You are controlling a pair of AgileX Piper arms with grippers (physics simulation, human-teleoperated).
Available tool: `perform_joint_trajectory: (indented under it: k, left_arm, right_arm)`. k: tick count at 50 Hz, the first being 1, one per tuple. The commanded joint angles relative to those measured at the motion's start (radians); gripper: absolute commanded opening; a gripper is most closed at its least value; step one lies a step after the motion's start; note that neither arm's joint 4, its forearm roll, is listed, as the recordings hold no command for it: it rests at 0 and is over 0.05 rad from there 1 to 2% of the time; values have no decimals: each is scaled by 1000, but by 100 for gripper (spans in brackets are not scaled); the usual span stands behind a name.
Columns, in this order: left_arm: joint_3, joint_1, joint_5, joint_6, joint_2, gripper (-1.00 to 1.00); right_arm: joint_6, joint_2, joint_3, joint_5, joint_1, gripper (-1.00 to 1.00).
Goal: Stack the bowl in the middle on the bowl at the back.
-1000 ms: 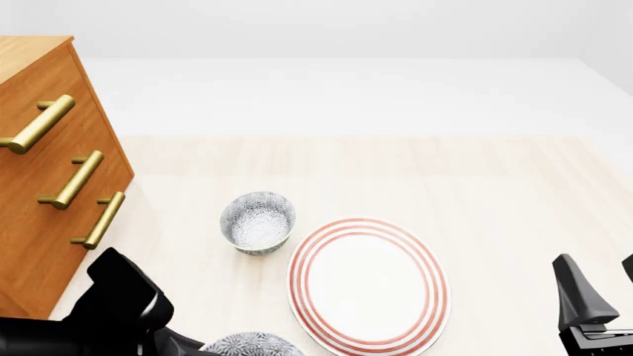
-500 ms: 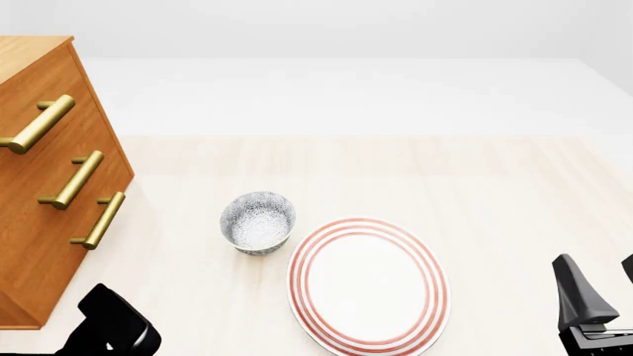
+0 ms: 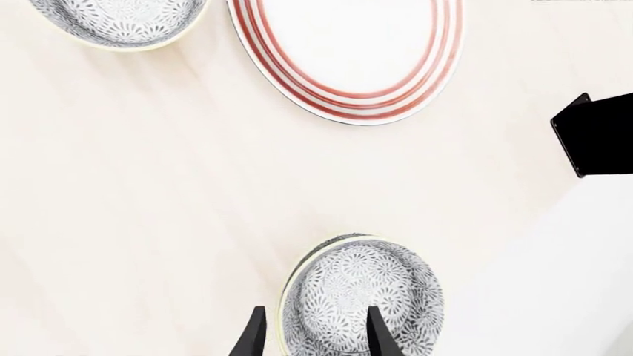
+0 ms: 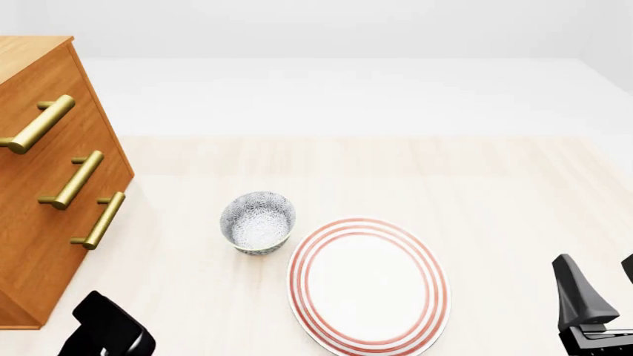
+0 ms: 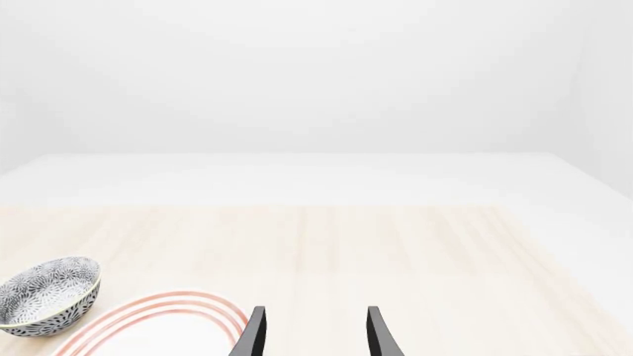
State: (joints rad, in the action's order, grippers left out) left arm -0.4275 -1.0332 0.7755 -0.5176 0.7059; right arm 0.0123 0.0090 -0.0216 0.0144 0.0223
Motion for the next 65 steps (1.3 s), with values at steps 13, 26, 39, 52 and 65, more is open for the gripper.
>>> perform_joint_trajectory:
  k: [13,26,39,52,65]
  left_arm:
    - [-98,41,88,27,-42,100]
    - [-224,70,171,63,-78,100]
    - [-358,206,296,125,-196,100]
    - [-507,373,326,233,-301,100]
    - [-523,559,285,434,-461,100]
  right_arm:
    - [-2,-3,-2,5,2,100]
    - [-6,-5,-1,5,4,100]
    - [-9,-8,1,5,5,100]
    - [-10,-8,2,4,5,100]
    - [-10,-8,1,4,6,100]
